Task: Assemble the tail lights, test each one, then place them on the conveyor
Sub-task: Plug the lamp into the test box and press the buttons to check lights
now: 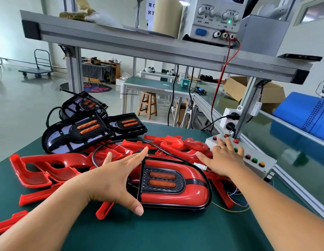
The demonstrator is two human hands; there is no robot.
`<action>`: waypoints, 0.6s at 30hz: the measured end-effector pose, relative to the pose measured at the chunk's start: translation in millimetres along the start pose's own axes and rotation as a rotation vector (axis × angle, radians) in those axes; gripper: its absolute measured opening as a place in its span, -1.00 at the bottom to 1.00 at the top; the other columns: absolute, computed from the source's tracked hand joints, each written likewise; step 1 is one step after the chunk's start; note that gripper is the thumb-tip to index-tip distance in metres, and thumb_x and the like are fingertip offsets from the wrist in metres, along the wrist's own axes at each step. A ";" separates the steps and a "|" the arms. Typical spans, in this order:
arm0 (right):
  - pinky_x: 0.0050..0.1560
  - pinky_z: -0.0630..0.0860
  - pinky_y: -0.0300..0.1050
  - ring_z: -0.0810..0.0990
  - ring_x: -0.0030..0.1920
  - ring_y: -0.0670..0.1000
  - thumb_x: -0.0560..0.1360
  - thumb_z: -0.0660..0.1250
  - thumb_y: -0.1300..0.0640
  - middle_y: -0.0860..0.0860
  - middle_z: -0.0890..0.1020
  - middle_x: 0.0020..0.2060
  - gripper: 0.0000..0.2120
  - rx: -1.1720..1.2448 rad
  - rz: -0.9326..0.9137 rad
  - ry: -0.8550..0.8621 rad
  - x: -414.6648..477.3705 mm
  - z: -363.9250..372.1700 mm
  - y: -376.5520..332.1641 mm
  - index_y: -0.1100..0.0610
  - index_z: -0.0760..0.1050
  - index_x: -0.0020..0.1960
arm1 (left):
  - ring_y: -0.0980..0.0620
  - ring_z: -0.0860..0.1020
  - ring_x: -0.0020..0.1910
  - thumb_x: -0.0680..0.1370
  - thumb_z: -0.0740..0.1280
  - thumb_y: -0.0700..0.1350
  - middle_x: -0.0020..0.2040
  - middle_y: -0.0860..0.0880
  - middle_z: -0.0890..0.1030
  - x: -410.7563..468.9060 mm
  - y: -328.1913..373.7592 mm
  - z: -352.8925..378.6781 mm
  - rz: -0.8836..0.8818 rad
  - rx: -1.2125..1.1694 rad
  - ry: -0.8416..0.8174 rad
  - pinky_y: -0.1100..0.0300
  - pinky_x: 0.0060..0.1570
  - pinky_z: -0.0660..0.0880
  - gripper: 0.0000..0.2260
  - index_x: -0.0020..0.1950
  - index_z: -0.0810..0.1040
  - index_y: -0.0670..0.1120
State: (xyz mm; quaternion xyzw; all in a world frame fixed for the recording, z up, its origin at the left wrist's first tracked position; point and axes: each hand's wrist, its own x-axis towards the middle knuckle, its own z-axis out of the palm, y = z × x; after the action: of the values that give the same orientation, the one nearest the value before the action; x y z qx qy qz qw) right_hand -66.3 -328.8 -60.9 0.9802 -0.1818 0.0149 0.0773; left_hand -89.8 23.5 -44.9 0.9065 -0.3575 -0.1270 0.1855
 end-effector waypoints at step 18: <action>0.41 -0.16 0.22 0.14 0.53 0.18 0.42 -0.27 -0.53 -0.01 -0.20 0.58 -0.08 -0.232 -0.125 0.042 2.8 -7.0 -0.8 0.05 0.16 0.53 | 0.70 -0.45 0.09 0.09 0.38 0.55 0.17 0.62 -0.33 -2.1 1.0 -1.1 0.023 0.035 -0.006 0.00 0.32 -0.52 0.16 0.21 -0.55 0.48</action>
State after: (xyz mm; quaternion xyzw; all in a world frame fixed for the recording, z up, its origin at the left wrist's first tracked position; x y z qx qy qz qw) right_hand -63.3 -327.9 -54.0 0.9736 -0.1191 0.0095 0.1947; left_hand -91.5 24.6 -43.3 0.9051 -0.3704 -0.1214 0.1700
